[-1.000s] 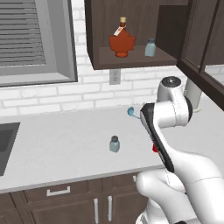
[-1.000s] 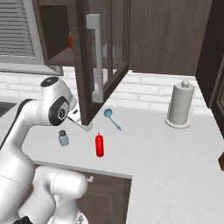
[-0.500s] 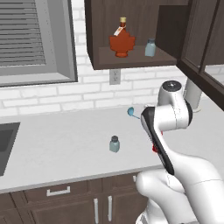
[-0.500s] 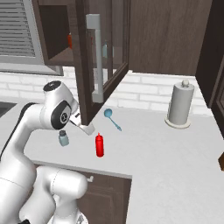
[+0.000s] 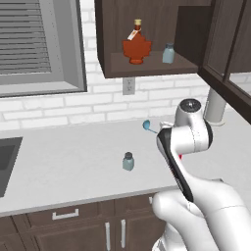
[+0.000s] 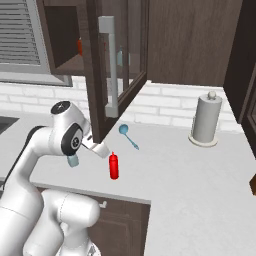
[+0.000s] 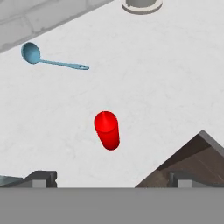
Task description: Put the shaker and condiment bottle from the counter next to their counterparts in the cabinet.
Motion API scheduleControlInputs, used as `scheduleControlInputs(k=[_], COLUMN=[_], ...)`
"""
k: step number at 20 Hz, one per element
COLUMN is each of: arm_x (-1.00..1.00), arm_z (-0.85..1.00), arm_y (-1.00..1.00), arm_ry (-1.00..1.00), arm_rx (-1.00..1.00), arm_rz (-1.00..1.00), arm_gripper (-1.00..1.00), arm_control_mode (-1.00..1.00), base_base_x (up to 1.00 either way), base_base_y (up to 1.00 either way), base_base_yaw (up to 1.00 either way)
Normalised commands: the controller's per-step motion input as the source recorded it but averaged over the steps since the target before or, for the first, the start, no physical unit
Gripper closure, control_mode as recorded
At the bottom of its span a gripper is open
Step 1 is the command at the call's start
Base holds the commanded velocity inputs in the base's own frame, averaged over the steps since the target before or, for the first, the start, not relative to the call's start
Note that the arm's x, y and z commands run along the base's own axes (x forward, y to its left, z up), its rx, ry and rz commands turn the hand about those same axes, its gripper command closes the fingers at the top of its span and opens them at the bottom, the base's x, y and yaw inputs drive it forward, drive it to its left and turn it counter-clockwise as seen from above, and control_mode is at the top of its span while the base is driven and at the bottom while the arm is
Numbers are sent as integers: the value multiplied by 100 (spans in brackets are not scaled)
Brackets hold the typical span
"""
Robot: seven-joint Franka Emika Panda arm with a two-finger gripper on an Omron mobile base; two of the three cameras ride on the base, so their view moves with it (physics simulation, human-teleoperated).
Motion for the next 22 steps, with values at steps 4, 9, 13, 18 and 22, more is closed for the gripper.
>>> scheduleControlInputs(k=[4, 9, 13, 18, 22], arm_x=[14, 15, 12, 5, 0], arm_z=[0, -1, -10, -21, -28], arm_y=[0, -8, -13, -9, 0], arm_ry=[0, 0, 0, 0, 0], arm_rx=[0, 1, 3, 1, 0], arm_rz=[0, 0, 0, 0, 0], arm_gripper=[-100, -100, -100, -100, -100], arm_control_mode=[-100, -100, -100, -100, -100], base_base_x=[0, 0, 0, 0, 0], base_base_y=[0, 0, 0, 0, 0], base_base_yaw=[0, 0, 0, 0, 0])
